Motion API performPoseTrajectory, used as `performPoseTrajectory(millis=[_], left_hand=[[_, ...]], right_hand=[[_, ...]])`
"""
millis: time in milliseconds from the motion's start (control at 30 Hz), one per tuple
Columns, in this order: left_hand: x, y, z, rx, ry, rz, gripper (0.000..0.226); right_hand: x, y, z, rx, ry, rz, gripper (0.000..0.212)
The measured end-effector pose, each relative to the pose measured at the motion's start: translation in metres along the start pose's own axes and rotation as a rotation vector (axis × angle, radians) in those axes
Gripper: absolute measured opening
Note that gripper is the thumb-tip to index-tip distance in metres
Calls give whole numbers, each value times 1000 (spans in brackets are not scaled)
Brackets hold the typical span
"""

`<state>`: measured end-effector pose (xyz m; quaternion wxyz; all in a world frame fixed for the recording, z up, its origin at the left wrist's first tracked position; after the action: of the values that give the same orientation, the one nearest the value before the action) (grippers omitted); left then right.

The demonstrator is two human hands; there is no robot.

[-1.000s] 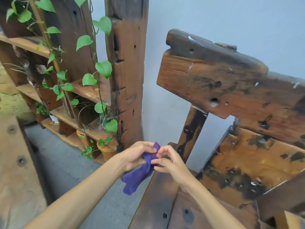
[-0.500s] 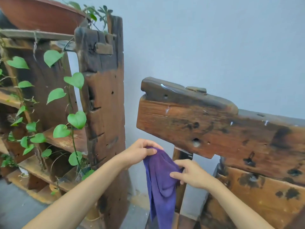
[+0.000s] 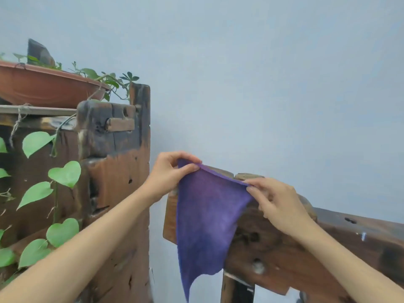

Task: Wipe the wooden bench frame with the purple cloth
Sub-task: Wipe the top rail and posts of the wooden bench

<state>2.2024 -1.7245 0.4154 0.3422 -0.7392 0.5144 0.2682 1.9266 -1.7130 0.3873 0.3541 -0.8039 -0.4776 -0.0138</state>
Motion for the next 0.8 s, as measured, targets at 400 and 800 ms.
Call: performPoseTrajectory(millis=[400, 800], left_hand=[[-7, -4, -148, -102, 186, -965, 41], [78, 23, -72, 141, 309, -662, 68]], right_hand=[[-18, 91, -167, 2, 301, 192, 43], [38, 175, -109, -65, -159, 800, 21]])
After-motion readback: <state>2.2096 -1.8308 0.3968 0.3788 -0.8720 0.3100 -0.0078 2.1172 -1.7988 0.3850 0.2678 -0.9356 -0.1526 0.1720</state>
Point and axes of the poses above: each hand's wrist, its own z-axis away from the middle knuckle, its own y-axis out of the palm, x = y × z, the point moved 6 cm from there along -z, towards the middle knuckle, and after that the axes turned 4 degrees about -y, right-handed, at the moved point
